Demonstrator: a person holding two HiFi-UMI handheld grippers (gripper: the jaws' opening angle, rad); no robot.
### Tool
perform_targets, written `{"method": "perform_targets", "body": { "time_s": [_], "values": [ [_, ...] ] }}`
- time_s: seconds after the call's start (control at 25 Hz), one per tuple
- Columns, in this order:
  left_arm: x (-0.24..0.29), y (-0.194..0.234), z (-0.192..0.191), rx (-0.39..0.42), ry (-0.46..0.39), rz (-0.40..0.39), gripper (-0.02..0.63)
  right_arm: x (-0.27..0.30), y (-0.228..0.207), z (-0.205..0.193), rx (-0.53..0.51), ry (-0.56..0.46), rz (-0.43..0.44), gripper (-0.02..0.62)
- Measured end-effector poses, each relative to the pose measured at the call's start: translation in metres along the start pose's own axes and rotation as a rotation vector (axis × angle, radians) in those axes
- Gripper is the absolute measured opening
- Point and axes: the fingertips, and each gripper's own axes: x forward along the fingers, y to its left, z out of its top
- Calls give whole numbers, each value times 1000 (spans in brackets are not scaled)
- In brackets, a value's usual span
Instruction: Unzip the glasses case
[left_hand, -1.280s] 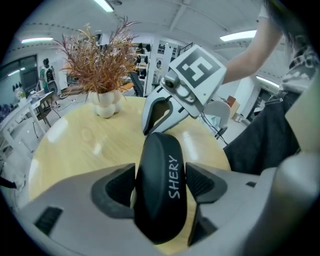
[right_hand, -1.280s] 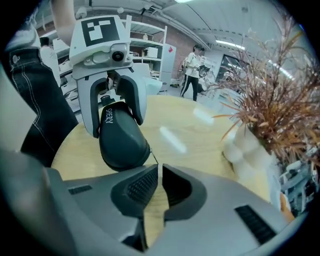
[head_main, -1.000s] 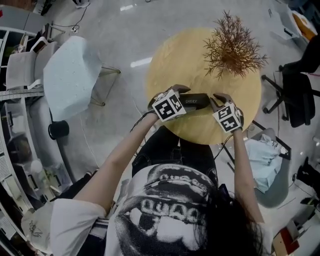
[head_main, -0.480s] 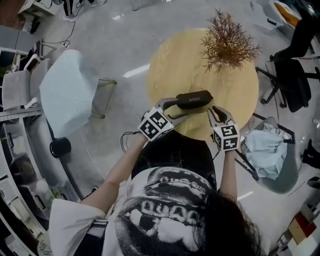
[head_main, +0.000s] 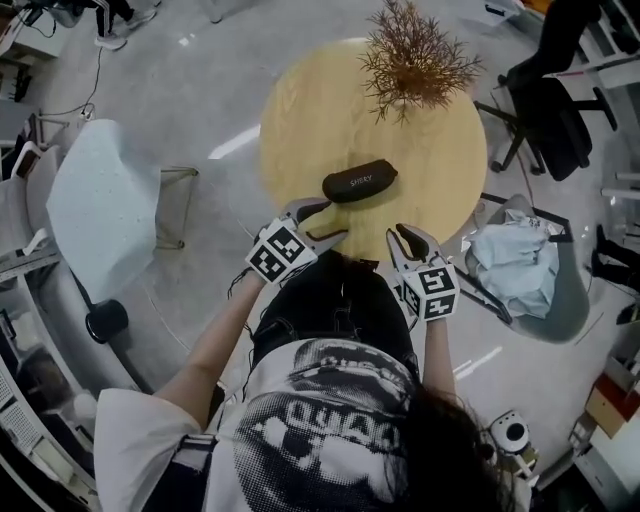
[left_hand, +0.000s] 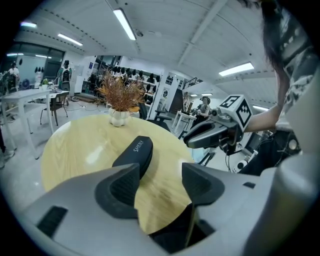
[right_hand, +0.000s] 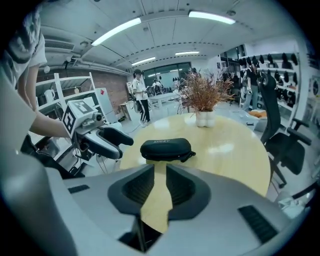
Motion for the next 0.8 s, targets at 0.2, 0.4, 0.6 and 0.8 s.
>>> {"method": "perform_targets", "body": {
  "time_s": [0.2, 0.4, 0.6, 0.8],
  "values": [
    [9, -12, 6, 10, -15, -12, 272, -7, 1, 5, 24, -29, -9, 74],
    [16, -35, 10, 58, 2, -42, 272, -24, -2, 3, 67, -77, -19, 74],
    [26, -73, 4, 96, 36, -72, 272, -56, -8, -16, 126, -122, -41, 74],
    [33, -124, 7, 90, 18, -78, 272, -93, -8, -40, 145, -169, -61, 74]
  ]
}}
